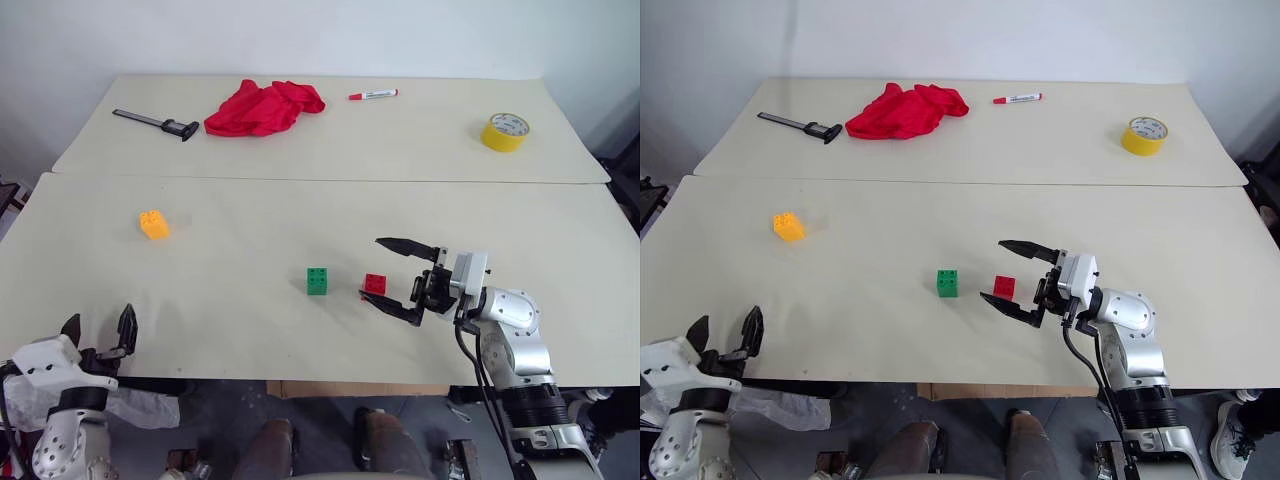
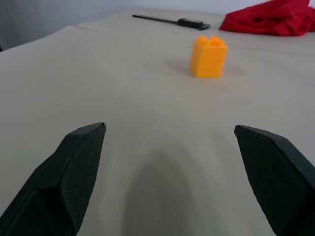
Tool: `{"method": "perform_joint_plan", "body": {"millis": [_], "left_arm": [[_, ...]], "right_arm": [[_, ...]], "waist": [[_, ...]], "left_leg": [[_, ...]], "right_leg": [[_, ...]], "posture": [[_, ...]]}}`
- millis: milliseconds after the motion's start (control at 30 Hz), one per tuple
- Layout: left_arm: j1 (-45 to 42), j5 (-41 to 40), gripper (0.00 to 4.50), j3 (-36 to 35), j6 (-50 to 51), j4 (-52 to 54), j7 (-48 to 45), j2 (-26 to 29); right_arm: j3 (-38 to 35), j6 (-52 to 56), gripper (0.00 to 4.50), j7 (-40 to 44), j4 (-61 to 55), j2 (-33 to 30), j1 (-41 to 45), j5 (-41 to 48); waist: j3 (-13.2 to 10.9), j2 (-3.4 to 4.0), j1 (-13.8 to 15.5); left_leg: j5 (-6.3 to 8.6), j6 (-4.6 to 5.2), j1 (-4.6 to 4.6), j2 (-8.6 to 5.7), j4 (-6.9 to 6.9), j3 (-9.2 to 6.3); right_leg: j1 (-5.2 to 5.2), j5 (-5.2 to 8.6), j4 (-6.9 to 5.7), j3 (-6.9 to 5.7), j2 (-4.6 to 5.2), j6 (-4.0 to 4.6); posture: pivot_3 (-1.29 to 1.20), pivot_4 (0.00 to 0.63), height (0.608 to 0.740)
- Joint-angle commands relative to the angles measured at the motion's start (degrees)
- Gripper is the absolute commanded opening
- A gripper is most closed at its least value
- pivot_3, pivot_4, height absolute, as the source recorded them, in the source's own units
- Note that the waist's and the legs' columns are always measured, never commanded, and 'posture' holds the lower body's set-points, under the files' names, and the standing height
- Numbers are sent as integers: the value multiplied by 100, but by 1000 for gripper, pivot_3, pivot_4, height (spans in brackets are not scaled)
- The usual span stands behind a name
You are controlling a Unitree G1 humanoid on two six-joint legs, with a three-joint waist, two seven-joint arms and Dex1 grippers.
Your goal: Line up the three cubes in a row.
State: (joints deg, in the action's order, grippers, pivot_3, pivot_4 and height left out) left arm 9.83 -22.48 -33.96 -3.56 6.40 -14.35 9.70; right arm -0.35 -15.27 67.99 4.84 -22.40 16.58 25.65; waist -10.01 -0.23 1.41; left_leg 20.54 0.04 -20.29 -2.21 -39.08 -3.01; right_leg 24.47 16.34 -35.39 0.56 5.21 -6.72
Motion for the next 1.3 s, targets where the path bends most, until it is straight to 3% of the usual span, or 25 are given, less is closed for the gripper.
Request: {"method": "perform_joint_plan", "body": {"millis": [33, 133, 233, 500, 600, 867, 1033, 1100, 1167, 1233, 1300], "left_arm": [[-768, 202, 4441, 162, 377, 86, 581, 331], [-1975, 407, 4441, 375, 1089, -720, 1180, 621], [-2859, 685, 4441, 616, 1180, -1504, 1429, 791], [-3757, 1190, 4441, 1104, 1124, -3139, 1469, 1246], [-3683, 1159, 3868, 1087, 1082, -3065, 1564, 1238], [-3431, 1083, 1474, 1140, 933, -2772, 1298, 1254], [-3132, 470, 1483, 1169, 414, -2428, -902, 2067], [-3063, -216, 1483, 1187, 403, -2366, -2750, 2590], [-3093, -261, 1483, 1809, -157, -2549, -5156, 3409], [-3379, -25, 1483, 2342, -622, -2995, -6349, 3743], [-3802, 158, 1483, 2747, -1135, -3589, -7001, 3579]], "right_arm": [[-103, -59, 4500, 22, -140, -99, 24, 96], [-61, -45, 4500, 30, -143, -131, 6, 51], [-20, 0, 4500, -34, -218, -106, -41, 49], [49, 208, 4500, -178, -576, -115, -244, 75], [7, 187, 4500, -226, -569, -138, -272, 56], [39, 139, 4500, -306, -608, -112, -406, 51], [-66, 233, 4500, -337, -775, -235, -540, 127], [-136, 292, 4500, -282, -834, -378, -636, 169], [-284, 355, 4500, -218, -833, -589, -762, 216], [-357, 392, 4500, -193, -831, -724, -834, 250], [-352, 427, 4500, -163, -857, -781, -856, 268]], "waist": [[1, -2, -9], [1, -2, 5], [2, -3, -20], [2, -4, -168], [2, -3, -151], [2, -4, -138], [-2, -10, -167], [-2, -10, -161], [-2, -8, -166], [-5, 6, -128], [-3, 23, -81]], "left_leg": [[0, 0, 1, 0, 0, 0], [-6, -5, 1, -6, 0, -7], [-9, -5, 1, -11, 0, -10], [-5, -7, -6, 1, 4, 6], [-6, -9, -5, 5, 3, 5], [-7, -6, -5, -9, 3, 4], [-6, -8, -6, -1, 5, 3], [-7, -9, -6, 0, 4, 3], [-6, -8, -6, -2, 5, 3], [-6, -5, -5, -7, 7, 2], [-8, 8, -1, -22, 6, -1]], "right_leg": [[0, 0, -2, 0, 0, 0], [1, 0, -11, -6, -2, 0], [0, -1, -23, -6, -31, -3], [15, -2, -19, -21, -34, -4], [15, -2, -21, -20, -29, -4], [13, -3, -22, -24, 12, -5], [15, -2, -22, -26, 9, -4], [14, -1, -19, -28, 9, -2], [11, 0, -16, -27, 14, 0], [4, 2, -9, -32, 18, 4], [-5, 2, 8, -38, 31, 5]], "posture": [[0, 150, 740], [0, 150, 740], [0, 150, 740], [0, 150, 740], [0, 150, 740], [0, 150, 740], [0, 150, 740], [0, 150, 740], [0, 150, 740], [0, 150, 740], [0, 150, 740]]}}
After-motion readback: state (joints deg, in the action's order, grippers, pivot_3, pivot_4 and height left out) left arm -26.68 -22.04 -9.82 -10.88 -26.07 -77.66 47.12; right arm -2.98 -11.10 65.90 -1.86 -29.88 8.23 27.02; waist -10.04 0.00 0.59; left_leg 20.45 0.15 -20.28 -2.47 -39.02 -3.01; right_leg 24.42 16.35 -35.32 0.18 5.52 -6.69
